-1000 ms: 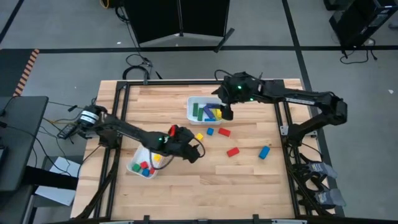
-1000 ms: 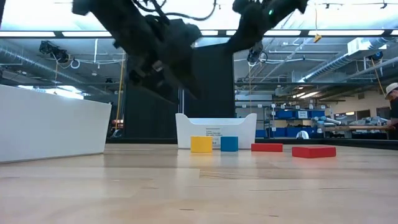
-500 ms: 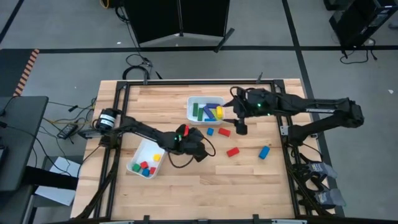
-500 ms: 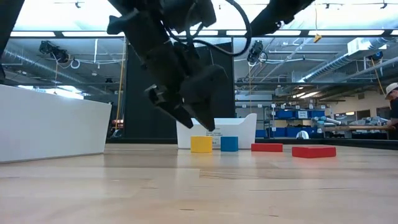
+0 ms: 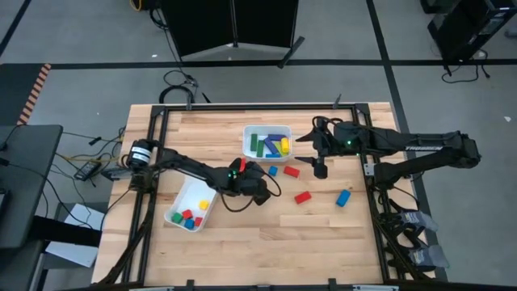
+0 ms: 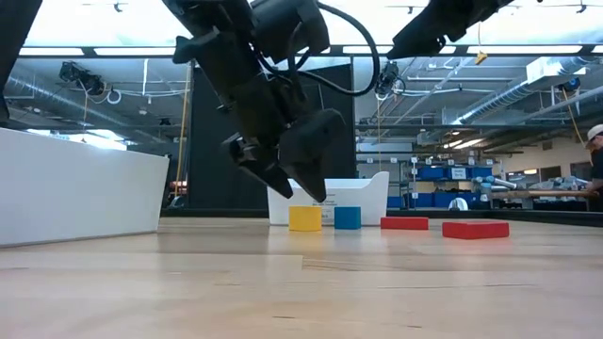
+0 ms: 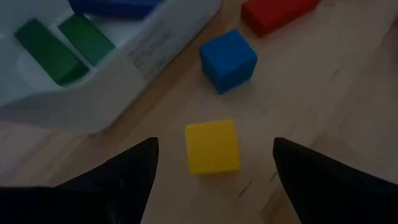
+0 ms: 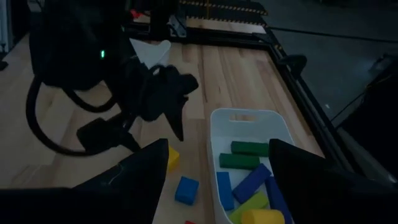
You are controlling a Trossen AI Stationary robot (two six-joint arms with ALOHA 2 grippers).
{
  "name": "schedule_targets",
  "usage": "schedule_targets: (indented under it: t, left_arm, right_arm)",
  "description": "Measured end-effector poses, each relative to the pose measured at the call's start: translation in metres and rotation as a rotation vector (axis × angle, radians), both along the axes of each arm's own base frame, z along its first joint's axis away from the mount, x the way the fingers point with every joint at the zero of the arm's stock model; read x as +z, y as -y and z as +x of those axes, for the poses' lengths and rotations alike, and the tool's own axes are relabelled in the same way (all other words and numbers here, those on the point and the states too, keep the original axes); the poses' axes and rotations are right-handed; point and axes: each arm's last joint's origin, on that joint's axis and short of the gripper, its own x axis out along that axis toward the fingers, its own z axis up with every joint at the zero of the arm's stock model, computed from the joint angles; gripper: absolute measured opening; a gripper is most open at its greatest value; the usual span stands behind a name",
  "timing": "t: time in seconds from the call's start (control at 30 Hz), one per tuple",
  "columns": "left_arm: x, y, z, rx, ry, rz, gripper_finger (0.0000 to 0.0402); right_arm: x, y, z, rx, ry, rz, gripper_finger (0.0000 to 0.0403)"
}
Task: Sort blocks by size
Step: Put the square yellow block into the bottom white bin
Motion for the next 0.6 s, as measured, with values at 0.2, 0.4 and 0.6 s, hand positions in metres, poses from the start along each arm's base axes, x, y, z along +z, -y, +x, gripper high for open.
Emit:
schedule_targets:
  t: [0.2,0.4,0.6]
  left_arm:
    - [-0.009,0.001,0.002,-0.003,-0.010,-0.020,0.0326]
    - [-0.022,0.001,0.009,0.013,0.014,-0.031,0.0325]
    - [-0.032,0.000,0.011,0.027,0.009,-0.006,0.0324]
  right_arm:
    - [0.000,0.000,0.000,0.003,0.019,-0.007,0.0290]
    - [0.000,0.000,0.000,0.004,0.026,-0.010,0.0286]
    - [0.001,0.000,0.001,0.007,0.037,-0.015,0.0286]
